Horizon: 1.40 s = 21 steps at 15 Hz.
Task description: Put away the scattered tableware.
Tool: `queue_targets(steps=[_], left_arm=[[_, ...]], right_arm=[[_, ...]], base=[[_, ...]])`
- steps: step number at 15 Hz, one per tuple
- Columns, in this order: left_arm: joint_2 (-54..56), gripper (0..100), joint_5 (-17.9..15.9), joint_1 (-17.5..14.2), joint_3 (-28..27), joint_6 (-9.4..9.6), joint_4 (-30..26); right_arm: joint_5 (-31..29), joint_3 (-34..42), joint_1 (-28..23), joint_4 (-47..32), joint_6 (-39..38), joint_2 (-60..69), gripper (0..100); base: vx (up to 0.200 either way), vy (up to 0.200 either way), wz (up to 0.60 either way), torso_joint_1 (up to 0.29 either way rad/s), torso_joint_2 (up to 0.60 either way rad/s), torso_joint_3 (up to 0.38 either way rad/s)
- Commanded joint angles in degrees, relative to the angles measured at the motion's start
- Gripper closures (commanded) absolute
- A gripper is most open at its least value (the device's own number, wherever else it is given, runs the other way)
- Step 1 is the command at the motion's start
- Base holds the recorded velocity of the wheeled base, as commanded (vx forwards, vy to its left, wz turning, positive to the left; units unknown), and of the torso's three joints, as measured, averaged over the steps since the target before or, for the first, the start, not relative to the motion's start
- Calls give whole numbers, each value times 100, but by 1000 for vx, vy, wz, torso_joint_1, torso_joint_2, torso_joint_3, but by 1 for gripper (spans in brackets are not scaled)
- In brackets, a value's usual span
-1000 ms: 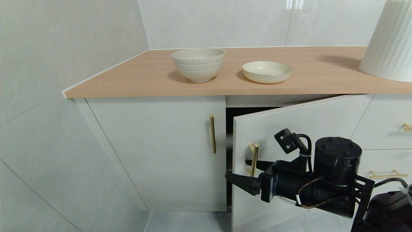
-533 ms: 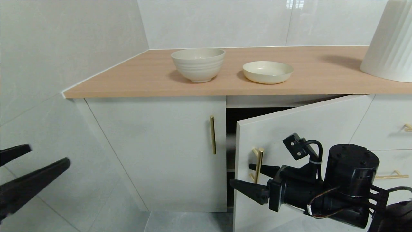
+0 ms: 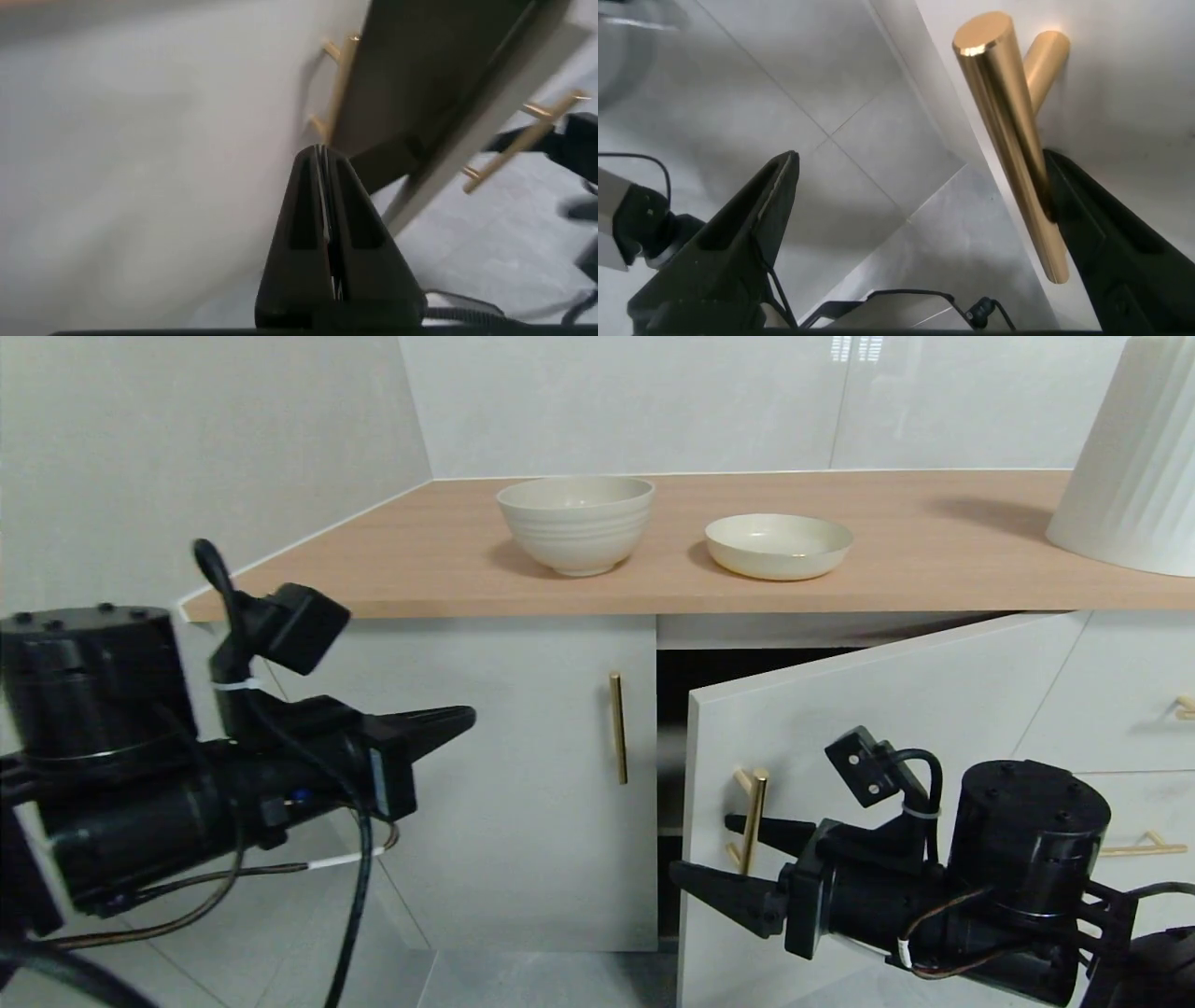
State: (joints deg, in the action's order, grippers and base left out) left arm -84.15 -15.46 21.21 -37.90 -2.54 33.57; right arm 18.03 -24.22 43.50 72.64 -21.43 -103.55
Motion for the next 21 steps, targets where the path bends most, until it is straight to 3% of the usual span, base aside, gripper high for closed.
queue_targets(steps=[1,3,6,7,14,21], left_arm=[[-1499,100,-10,542,-68,-124,976],[-2395,100,-1,990,-314,-406,1925],[-2738,100,-63,1438,-534,-494,2224],[-2800,100,-124,1579,-604,-617,2215],[-3204,100,-212,1685,-1176,-652,2206],[-3248,100,-212,1983,-1070,-660,2329]], right_arm=[[-19,49,10,-49,-1,-52,0],[-19,40,1,-49,-1,-43,0],[-19,49,1,-49,-1,-52,0],[-19,49,1,-49,-1,-69,0],[-54,32,-25,-31,16,-148,0],[-115,40,-377,408,43,-368,0]], base=[[0,0,0,0,0,0],[0,0,0,0,0,0],[0,0,0,0,0,0],[0,0,0,0,0,0],[0,0,0,0,0,0],[0,0,0,0,0,0]])
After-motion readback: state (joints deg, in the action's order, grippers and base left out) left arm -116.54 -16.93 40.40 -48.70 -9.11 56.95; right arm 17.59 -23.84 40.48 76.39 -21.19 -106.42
